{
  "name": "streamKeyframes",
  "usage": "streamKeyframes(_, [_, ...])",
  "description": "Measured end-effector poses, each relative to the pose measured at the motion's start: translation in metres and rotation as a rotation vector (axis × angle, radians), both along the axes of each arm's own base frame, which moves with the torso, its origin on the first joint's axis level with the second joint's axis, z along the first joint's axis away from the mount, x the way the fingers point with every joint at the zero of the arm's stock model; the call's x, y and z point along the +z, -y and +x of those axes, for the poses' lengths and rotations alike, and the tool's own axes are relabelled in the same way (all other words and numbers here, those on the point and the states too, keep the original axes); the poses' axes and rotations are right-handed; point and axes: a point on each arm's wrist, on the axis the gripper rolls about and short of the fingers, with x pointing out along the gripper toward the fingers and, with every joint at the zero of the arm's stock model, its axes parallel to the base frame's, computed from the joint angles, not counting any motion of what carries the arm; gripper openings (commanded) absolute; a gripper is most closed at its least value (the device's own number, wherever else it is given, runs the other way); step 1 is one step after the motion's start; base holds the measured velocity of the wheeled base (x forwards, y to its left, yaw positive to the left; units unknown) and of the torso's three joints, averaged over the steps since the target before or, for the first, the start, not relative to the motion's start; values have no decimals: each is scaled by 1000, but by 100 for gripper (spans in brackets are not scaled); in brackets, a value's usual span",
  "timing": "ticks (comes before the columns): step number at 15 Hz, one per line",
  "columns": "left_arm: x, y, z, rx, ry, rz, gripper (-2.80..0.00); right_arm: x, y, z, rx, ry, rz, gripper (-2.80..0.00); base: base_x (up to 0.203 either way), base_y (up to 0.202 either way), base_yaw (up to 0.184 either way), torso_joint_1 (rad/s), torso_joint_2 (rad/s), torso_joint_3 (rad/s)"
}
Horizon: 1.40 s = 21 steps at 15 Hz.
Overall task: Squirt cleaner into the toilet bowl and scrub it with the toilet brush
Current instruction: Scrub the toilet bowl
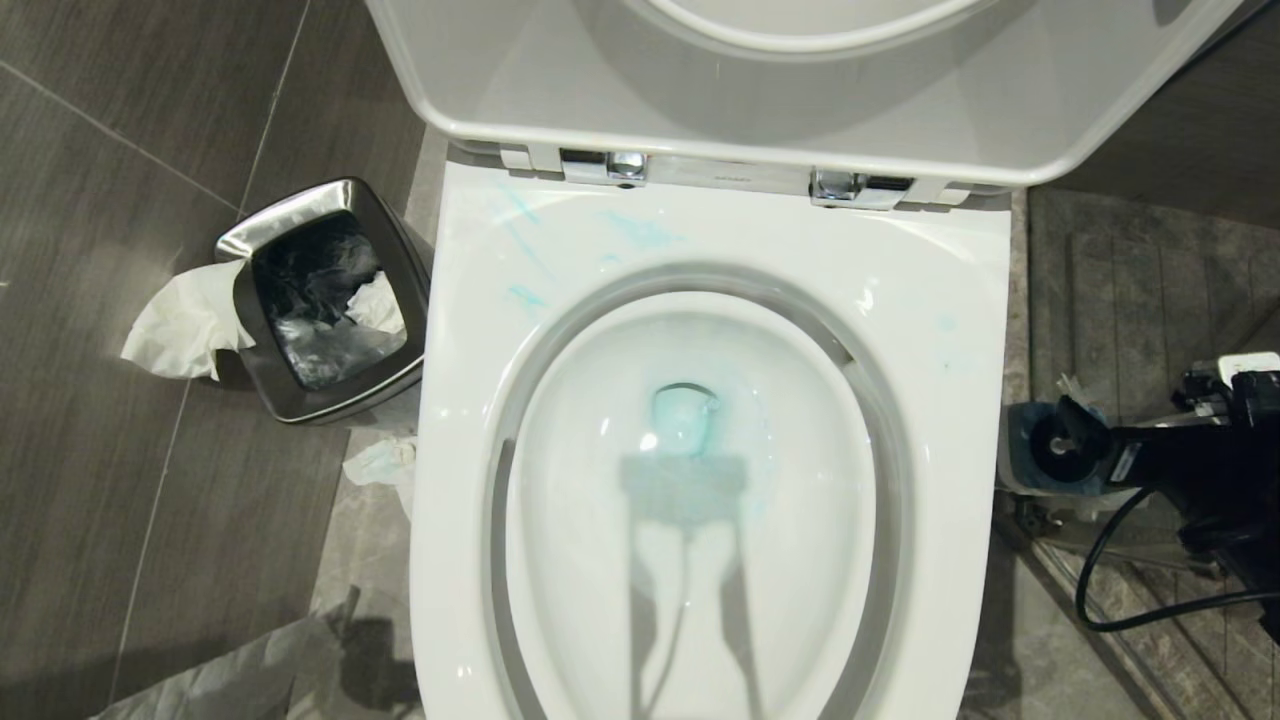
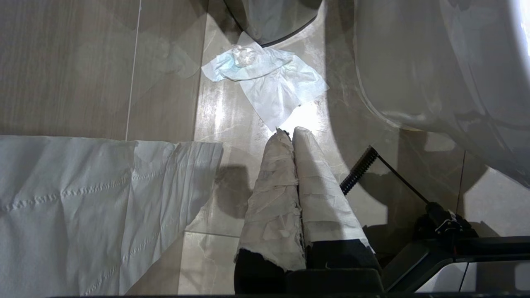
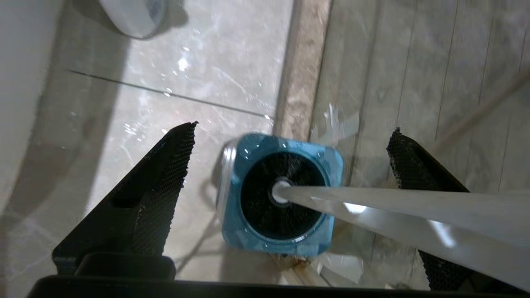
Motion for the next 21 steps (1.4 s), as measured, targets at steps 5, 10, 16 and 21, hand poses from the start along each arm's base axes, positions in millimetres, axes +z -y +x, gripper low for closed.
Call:
streamKeyframes(5, [0, 0, 0, 0, 0, 0, -280, 12, -2, -6, 29, 40, -25, 0, 0, 0, 0, 0, 0, 0])
streamKeyframes(10, [0, 0, 0, 0, 0, 0, -280, 16, -3, -10, 28, 53, -29, 0, 0, 0, 0, 0, 0, 0])
streamKeyframes(16, [0, 0, 0, 0, 0, 0, -280, 10, -4, -19, 24, 19, -24, 0, 0, 0, 0, 0, 0, 0])
streamKeyframes(21, [0, 0, 0, 0, 0, 0, -280, 8, -4, -24, 17, 6, -29, 0, 0, 0, 0, 0, 0, 0])
